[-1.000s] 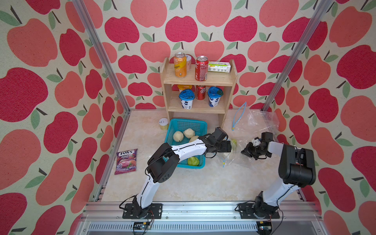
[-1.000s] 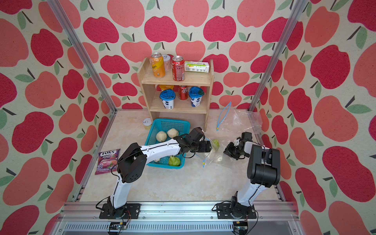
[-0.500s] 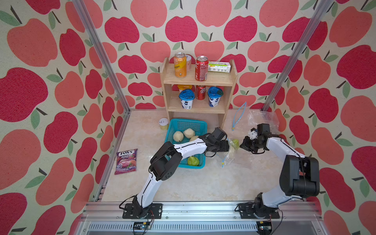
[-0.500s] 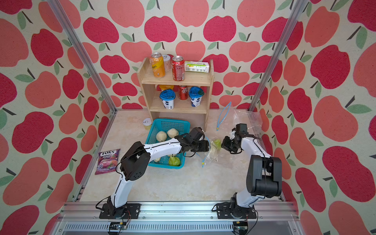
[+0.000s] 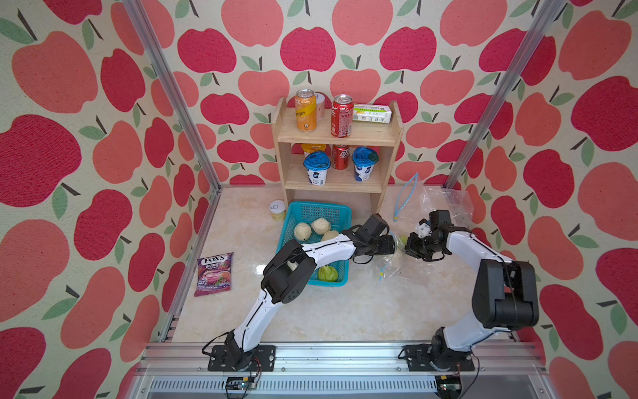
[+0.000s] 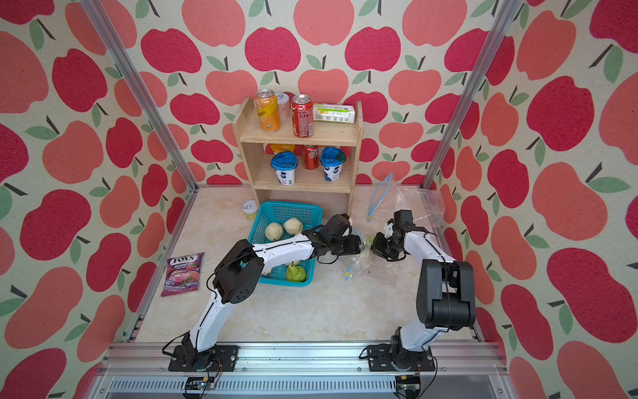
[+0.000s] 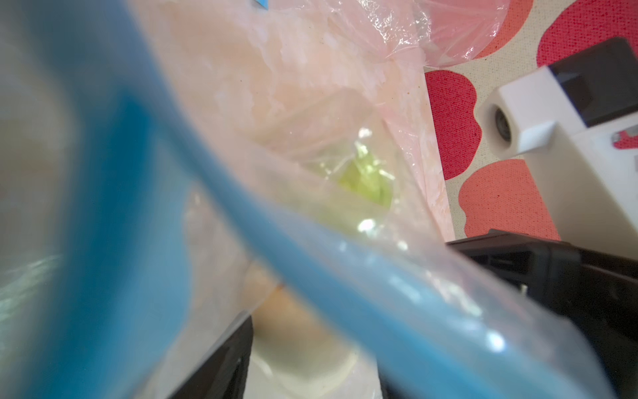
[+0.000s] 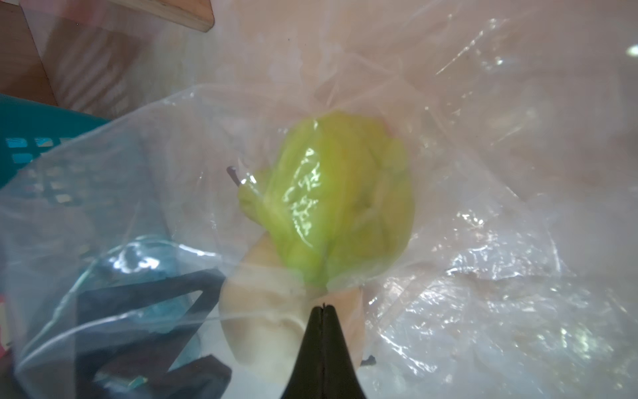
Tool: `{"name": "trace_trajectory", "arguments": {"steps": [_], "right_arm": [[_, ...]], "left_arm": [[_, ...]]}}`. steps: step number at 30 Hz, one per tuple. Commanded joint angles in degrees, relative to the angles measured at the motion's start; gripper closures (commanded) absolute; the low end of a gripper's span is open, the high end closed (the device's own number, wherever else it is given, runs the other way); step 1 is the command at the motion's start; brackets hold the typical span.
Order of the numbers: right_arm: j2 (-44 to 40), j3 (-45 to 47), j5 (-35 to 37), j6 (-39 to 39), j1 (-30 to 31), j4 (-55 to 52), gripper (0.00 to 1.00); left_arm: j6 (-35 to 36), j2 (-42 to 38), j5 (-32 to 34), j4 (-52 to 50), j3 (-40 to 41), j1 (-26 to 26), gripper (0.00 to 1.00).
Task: Open the zip-top bag and take out the pear
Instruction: Pick up the pear from the zipper food storage bag.
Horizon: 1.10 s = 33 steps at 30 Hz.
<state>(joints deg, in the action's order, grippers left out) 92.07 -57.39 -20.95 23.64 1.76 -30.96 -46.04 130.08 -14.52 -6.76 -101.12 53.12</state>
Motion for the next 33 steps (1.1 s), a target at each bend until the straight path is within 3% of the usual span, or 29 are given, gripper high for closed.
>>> {"name": "trace_trajectory", "arguments": {"steps": [1, 6, 13, 19, 21, 27, 33], "right_arm": [[1.5, 1.0, 0.0, 0.2, 0.3, 0.4, 1.0], [2.6, 1.7, 0.1, -0.3, 0.3, 1.1, 1.0], [4.2, 1.8, -0.9, 0.2, 0.3, 2.5, 1.0], [5.1, 1.9, 0.0, 0.4, -0.1, 3.4, 1.0], [5.3, 1.9, -0.1, 0.6, -0.2, 3.7, 1.0], [5.9, 2.1, -0.1, 0.9, -0.4, 4.6, 1.0], [9.0, 6.0, 0.9, 3.3, -2.4, 9.4, 1.0]], "left_arm": [[-1.2, 2.4, -0.2, 1.4, -1.6, 0.4, 0.43], [-0.5, 4.2, -1.1, -2.4, -4.0, 0.6, 0.33], [-0.9, 6.6, -4.0, -5.6, -5.9, 0.6, 0.28], [-0.5, 6.6, -4.5, -9.6, -6.4, 1.1, 0.15], [-0.4, 6.9, -4.8, -10.8, -6.7, 1.3, 0.19], [-0.6, 6.4, -5.7, -8.1, -4.5, 0.8, 0.47], [0.9, -2.8, 0.0, 0.7, 6.3, 0.9, 0.53]]}}
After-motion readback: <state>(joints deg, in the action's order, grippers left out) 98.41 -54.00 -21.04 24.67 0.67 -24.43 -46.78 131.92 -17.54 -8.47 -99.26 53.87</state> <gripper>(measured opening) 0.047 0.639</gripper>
